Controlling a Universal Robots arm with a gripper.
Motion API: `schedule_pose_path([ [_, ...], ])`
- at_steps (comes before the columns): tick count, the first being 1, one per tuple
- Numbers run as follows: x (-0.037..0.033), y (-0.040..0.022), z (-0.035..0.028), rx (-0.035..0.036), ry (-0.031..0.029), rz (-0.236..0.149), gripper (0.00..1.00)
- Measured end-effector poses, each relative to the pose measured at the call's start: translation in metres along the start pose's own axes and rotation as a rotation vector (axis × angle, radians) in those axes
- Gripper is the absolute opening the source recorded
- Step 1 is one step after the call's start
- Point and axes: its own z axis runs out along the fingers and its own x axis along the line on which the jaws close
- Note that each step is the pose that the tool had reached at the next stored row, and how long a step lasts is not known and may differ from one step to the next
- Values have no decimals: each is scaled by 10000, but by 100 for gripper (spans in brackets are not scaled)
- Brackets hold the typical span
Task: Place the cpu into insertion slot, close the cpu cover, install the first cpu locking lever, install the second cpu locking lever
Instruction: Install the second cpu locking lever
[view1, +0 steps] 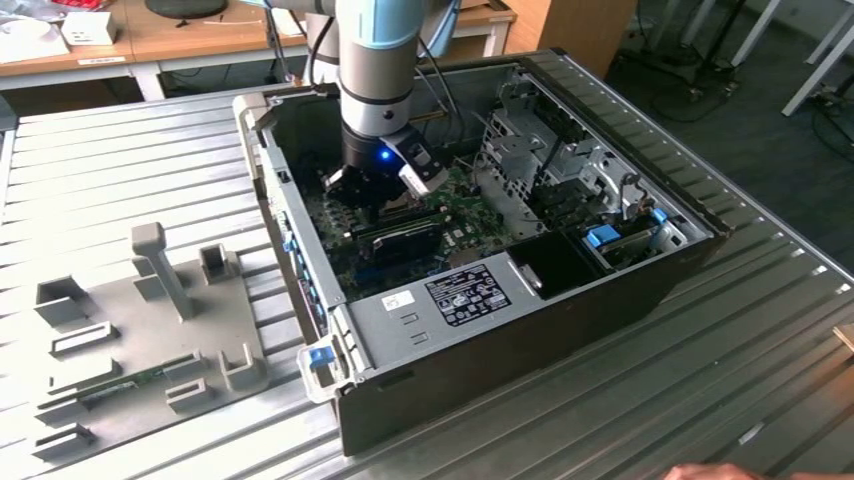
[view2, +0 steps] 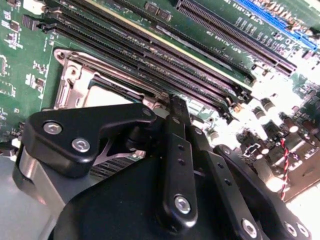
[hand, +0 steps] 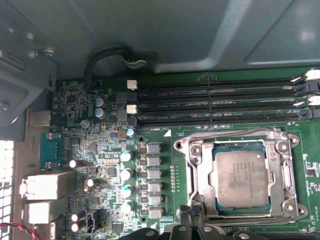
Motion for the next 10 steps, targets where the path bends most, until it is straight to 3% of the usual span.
schedule_pose_path([
  [3,-3,7,-28,-22,-10,-1,11],
  [5,-1,5,-53,0,1,0,11],
  [10,0,5,-64,-16,0,0,11],
])
